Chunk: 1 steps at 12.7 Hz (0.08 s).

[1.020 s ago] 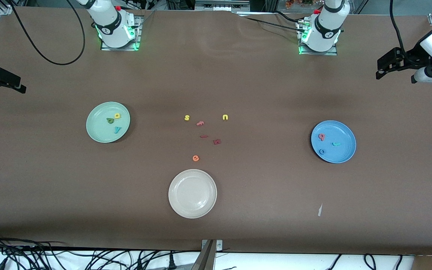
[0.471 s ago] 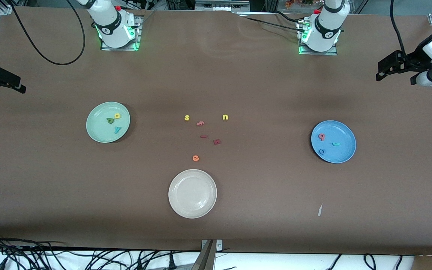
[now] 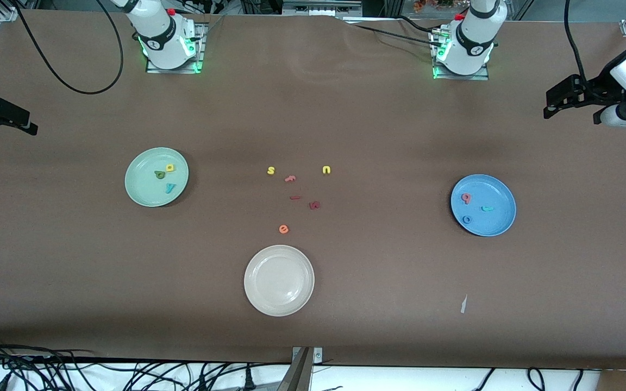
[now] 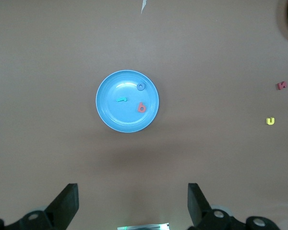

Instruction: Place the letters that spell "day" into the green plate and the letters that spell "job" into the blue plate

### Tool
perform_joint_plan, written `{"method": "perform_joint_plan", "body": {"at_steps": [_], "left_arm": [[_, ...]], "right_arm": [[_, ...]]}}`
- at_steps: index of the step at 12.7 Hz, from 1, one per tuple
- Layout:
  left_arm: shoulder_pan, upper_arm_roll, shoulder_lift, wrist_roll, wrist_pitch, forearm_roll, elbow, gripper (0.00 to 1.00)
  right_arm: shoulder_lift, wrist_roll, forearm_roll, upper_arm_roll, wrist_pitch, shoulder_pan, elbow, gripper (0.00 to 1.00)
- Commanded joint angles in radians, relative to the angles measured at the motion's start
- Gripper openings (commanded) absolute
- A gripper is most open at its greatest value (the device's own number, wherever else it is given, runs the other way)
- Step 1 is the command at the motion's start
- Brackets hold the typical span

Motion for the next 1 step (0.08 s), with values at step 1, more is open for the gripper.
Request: {"method": "perform_joint_plan", "body": {"at_steps": [1], "left_arm": [[0.003, -0.001, 0.015, -0.006, -0.025, -0.018, 0.035, 1.0]], "right_arm": [[0.008, -0.011, 0.012, -0.003, -0.022, -0.002, 0.023, 1.0]]}}
